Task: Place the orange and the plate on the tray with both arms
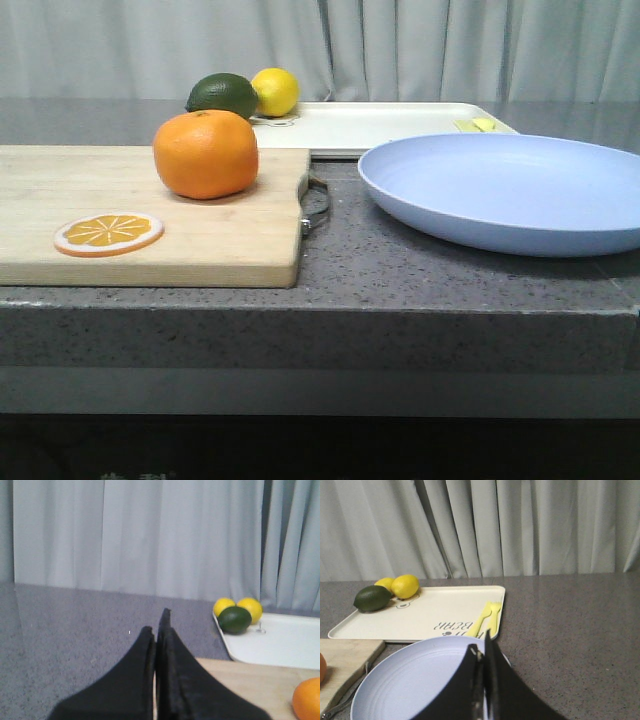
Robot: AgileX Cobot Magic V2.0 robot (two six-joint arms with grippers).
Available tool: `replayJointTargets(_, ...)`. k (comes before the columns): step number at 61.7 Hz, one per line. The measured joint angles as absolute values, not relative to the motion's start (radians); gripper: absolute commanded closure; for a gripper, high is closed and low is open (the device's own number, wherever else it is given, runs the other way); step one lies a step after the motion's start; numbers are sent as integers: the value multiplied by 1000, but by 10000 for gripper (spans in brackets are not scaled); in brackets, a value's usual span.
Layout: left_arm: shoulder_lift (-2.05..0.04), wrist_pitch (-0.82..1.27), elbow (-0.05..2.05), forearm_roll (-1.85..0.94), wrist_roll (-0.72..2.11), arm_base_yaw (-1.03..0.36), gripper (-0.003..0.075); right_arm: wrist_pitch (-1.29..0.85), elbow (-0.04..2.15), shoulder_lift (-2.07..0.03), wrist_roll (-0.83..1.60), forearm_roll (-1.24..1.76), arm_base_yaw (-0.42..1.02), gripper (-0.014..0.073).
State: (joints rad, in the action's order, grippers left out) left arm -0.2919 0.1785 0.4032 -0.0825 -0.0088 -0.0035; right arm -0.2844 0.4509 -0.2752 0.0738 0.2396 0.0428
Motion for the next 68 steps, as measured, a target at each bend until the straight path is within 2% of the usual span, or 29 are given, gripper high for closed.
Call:
replayJointTargets(10,-493,215,488,-83,-9,-3,738,-308,541,-487,74,244,43,706)
replayJointTargets(21,-552,217,501,-83,-9,-3,737,-293,551,-573,74,244,43,690)
replayJointTargets(26,-552,215,502,-83,-9,-3,731,-285,551,-575,74,241,43,625)
replayJointTargets(30,-552,212,504,-83,-9,-3,686,-278,553,-575,74,222,43,521)
replayJointTargets(36,-552,211,504,-83,-9,-3,538,-278,553,-575,74,170,43,302)
replayJointTargets(41,-552,211,504,-83,-9,-3,332,-278,553,-575,74,121,43,134)
replayJointTargets(46,-552,208,504,-83,-9,-3,121,-278,553,-575,74,96,43,23)
replayJointTargets(50,-552,207,504,-83,-9,-3,14,-278,553,-575,74,90,43,-17)
replayJointTargets(68,-552,200,504,-83,-9,-3,98,-278,553,-575,74,85,43,-8)
